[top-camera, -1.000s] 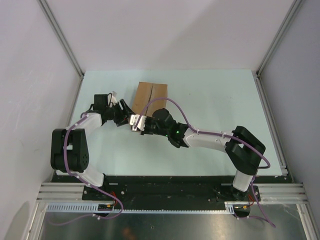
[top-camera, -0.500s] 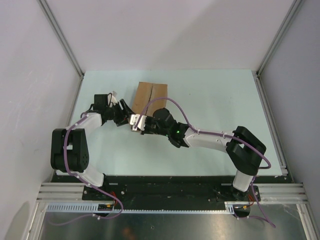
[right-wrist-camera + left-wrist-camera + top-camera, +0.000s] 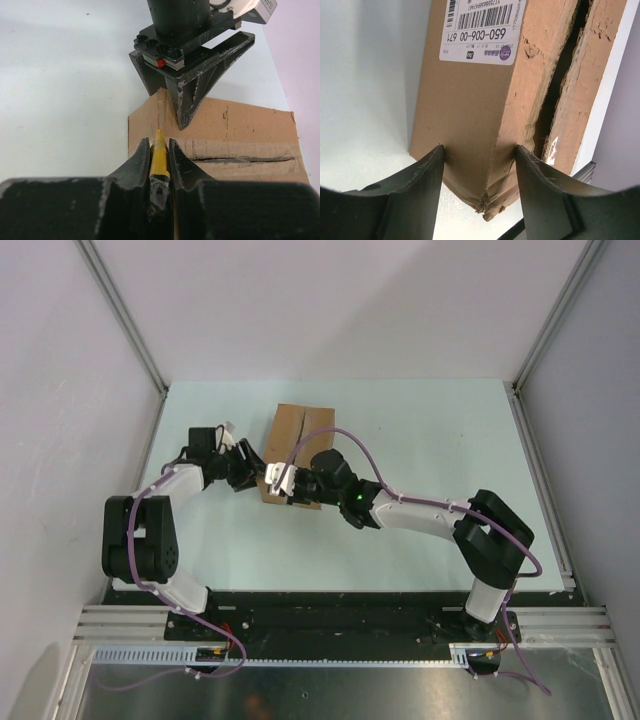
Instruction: Unpack the express box
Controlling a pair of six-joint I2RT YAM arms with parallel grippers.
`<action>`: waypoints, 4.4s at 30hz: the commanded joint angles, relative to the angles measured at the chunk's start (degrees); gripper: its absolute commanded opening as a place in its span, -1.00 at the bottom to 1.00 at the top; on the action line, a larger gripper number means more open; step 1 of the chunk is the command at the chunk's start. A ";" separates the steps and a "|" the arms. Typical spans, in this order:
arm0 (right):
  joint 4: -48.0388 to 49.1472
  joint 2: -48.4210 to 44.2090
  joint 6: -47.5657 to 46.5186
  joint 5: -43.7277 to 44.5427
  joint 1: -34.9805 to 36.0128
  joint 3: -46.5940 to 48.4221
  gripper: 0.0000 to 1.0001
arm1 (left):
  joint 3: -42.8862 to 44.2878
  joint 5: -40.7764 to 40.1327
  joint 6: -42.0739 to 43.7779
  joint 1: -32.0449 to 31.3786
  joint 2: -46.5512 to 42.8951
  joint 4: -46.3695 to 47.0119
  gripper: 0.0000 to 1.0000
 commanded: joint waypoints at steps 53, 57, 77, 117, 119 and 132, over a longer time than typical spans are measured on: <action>-23.66 -7.47 5.14 -6.66 -11.56 -1.06 -1.00 | 7.03 2.80 11.30 2.91 9.37 -9.43 -0.32; -21.39 -8.97 6.28 -6.31 -11.82 -1.06 -1.00 | 7.21 5.25 10.68 2.91 8.58 -9.44 -0.23; 0.43 -13.46 28.33 14.94 -12.17 -0.97 -1.00 | 11.87 1.85 9.81 2.65 -4.78 -9.43 0.75; -12.31 -8.33 41.08 22.60 -2.06 -0.62 -1.00 | 37.10 17.29 24.29 -5.88 24.58 -3.28 0.67; -15.56 -11.77 43.62 19.21 -5.92 -0.62 -1.00 | 36.92 16.18 24.65 -5.88 24.32 -3.28 0.70; -8.20 -16.63 40.38 15.31 -24.20 -1.32 -1.00 | 30.35 -23.19 5.27 -4.92 1.93 -3.46 0.80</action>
